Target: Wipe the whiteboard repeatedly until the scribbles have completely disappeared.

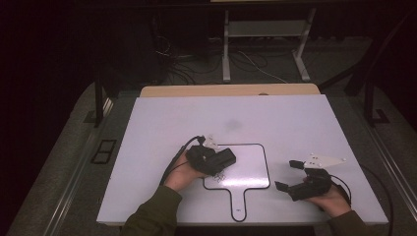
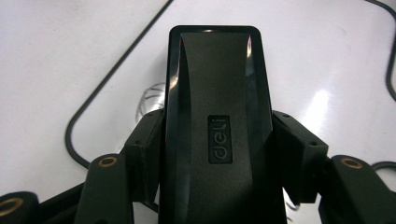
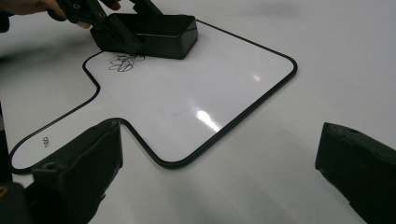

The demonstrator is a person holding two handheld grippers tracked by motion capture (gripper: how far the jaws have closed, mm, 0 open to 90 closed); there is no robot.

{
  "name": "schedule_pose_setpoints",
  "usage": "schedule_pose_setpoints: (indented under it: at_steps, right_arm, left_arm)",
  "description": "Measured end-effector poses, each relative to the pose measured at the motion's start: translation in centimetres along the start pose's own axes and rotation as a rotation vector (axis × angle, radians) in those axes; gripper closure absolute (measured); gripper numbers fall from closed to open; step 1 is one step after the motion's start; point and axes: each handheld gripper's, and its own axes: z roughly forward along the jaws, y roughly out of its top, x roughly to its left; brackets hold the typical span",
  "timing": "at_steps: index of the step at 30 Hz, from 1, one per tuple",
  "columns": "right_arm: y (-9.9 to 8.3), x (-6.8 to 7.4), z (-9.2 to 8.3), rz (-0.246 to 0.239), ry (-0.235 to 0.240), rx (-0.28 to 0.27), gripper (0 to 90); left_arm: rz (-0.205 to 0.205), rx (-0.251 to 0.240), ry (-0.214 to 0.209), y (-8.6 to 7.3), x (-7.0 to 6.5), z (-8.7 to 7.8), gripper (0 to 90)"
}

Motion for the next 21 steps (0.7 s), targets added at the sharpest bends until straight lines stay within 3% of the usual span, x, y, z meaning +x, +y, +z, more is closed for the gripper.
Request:
schedule_pose_setpoints:
  at_steps: [18,21]
  right_arm:
    - [0.0,0.0,0.0,0.002,-0.002,0.000,0.0]
    - [0.0,0.0,0.0,0.000,-0.002,0.000,0.0]
  left_arm:
    - [0.053,0.016,-0.057,-0.4,-3.3,-0.4,39.5]
    - [0.070,0.022,-0.045,-0.3,-3.6,-0.3,39.5]
